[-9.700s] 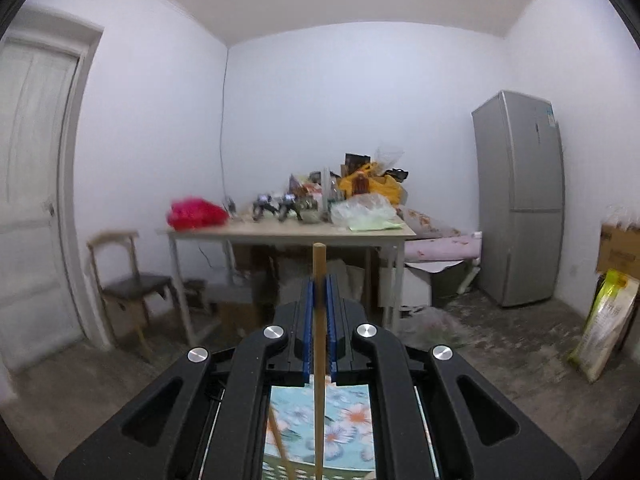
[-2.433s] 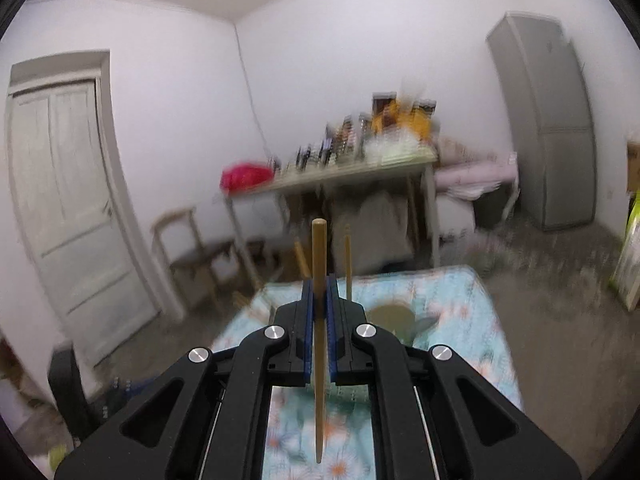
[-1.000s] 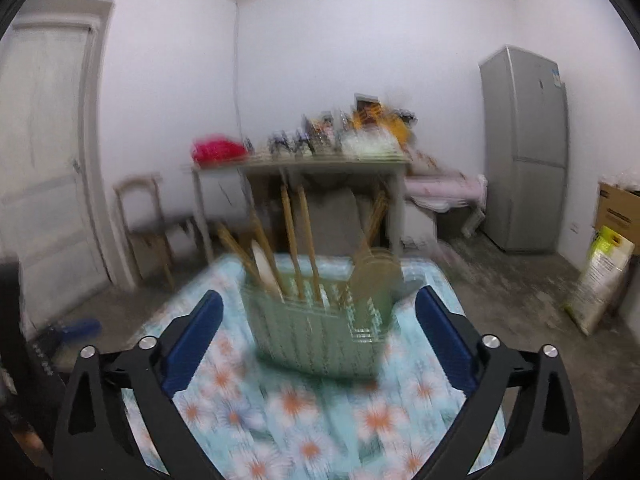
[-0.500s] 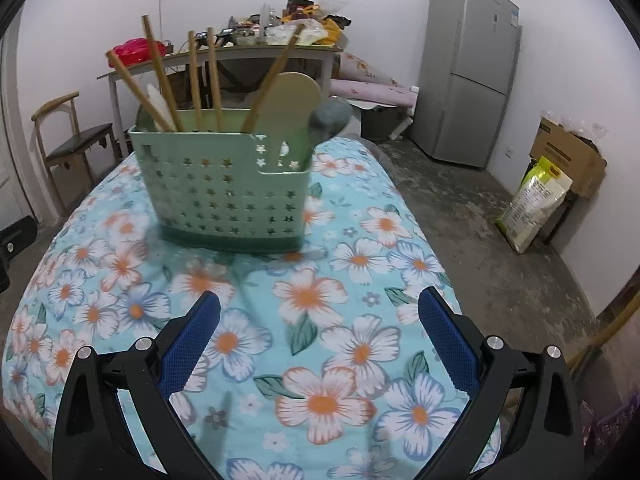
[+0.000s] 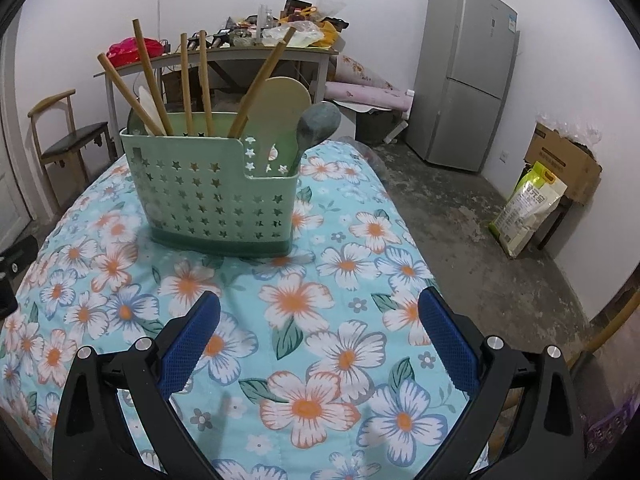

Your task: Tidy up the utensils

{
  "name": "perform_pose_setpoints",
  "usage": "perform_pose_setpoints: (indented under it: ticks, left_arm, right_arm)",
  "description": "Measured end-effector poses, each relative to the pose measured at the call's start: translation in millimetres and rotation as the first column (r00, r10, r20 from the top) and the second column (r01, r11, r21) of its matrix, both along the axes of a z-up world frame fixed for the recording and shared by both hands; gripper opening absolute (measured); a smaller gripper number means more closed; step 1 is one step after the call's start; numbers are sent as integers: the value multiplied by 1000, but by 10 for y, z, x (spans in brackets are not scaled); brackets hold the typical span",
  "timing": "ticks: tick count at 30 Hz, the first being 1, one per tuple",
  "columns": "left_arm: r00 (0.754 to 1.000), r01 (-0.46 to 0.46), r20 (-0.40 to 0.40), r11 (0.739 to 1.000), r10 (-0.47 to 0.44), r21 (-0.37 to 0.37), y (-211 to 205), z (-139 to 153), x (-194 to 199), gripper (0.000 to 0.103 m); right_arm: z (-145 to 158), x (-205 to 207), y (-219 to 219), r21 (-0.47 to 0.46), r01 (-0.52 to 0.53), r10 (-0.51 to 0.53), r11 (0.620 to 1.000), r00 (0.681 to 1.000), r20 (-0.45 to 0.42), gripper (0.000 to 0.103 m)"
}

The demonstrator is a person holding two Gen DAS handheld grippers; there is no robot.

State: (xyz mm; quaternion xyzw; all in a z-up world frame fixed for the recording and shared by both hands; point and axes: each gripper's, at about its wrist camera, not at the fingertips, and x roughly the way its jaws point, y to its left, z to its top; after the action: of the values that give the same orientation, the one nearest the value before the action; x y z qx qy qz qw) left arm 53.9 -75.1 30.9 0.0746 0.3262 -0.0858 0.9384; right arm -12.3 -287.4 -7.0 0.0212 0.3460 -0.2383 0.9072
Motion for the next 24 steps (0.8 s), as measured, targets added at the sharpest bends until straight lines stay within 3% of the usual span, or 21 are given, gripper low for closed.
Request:
perform_pose_setpoints:
  ticks: [24]
  left_arm:
    - [1000, -4, -18, 1000, 4, -9, 57, -24, 40, 95]
  right_arm:
    - [72, 31, 78, -13, -21, 21, 1000, 1000, 7, 96]
